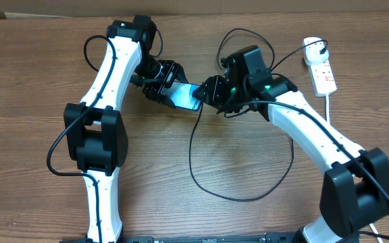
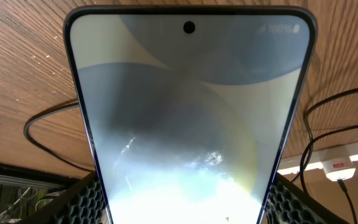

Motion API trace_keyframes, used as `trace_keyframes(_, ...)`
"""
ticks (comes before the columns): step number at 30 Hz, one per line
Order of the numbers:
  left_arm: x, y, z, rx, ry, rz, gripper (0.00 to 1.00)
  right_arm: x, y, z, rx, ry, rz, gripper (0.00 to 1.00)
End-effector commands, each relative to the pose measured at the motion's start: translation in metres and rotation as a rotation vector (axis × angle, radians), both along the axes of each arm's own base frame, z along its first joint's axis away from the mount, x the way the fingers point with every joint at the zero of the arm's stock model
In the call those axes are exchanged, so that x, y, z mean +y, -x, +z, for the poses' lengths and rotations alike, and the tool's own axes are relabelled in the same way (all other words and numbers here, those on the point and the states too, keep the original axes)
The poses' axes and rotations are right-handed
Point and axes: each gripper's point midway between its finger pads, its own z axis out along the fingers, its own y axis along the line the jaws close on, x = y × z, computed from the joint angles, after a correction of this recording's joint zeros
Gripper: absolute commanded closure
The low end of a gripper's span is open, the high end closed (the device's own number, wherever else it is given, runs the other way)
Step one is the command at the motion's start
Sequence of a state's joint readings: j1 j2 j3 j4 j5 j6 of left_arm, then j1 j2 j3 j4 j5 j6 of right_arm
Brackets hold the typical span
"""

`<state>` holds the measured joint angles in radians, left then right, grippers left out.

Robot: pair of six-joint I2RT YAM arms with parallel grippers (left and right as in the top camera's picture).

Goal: Plug charger to phone and switch on socket
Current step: 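Grasp the phone's side edge with the right gripper beside the left gripper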

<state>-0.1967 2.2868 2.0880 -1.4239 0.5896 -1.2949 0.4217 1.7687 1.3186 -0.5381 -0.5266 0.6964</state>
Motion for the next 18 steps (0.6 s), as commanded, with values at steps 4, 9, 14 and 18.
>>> trace_keyframes(4, -0.003, -0.005, 0.01, -0.015, 0.017, 0.018, 0.96, 0.007, -0.011, 0.001, 0.04, -0.03, -0.081, 0.65)
trace_keyframes(9, -0.004, -0.004, 0.01, -0.014, 0.017, 0.018, 0.96, 0.009, -0.015, 0.0, 0.033, -0.009, -0.133, 0.65)
trace_keyframes(14, -0.007, -0.004, 0.013, -0.009, 0.042, 0.018, 0.96, 0.019, -0.015, 0.001, 0.016, -0.005, -0.147, 0.66)
trace_keyframes(18, -0.007, -0.004, 0.013, -0.009, 0.041, 0.018, 0.96, 0.023, -0.014, 0.0, 0.01, 0.01, -0.17, 0.67)
